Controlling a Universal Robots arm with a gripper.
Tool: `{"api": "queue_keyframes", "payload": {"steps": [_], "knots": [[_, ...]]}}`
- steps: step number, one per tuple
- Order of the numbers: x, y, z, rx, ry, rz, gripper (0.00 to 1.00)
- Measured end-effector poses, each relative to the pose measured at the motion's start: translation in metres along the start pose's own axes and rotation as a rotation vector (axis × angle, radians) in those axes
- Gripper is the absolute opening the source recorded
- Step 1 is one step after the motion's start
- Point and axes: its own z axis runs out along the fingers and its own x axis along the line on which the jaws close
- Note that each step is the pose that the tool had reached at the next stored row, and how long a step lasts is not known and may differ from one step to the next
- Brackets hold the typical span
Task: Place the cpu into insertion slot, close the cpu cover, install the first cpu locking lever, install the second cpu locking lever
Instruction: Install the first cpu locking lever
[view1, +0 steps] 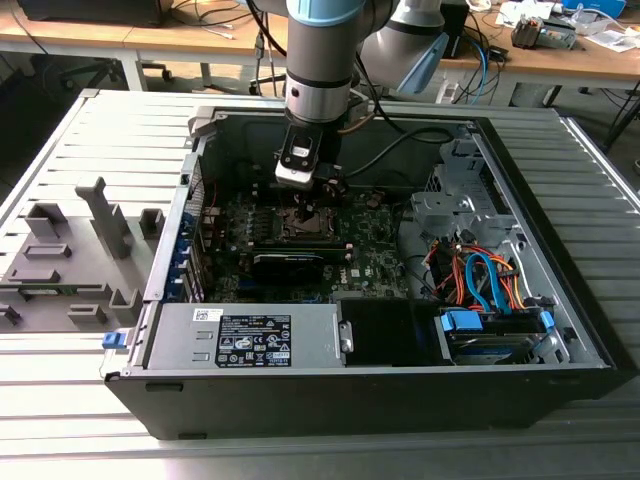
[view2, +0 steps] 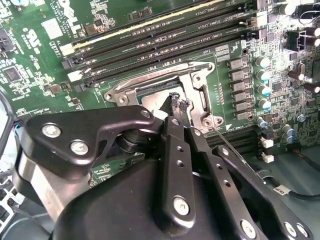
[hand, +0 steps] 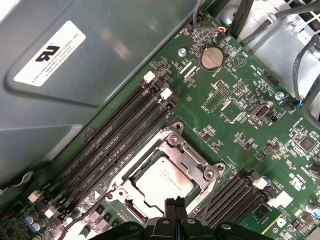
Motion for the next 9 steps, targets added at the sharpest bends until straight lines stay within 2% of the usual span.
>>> {"api": "queue_keyframes", "payload": {"steps": [9], "knots": [[0.0000, 0.0000, 0.0000, -0.0007, -0.0025, -0.044, 0.11]]}}
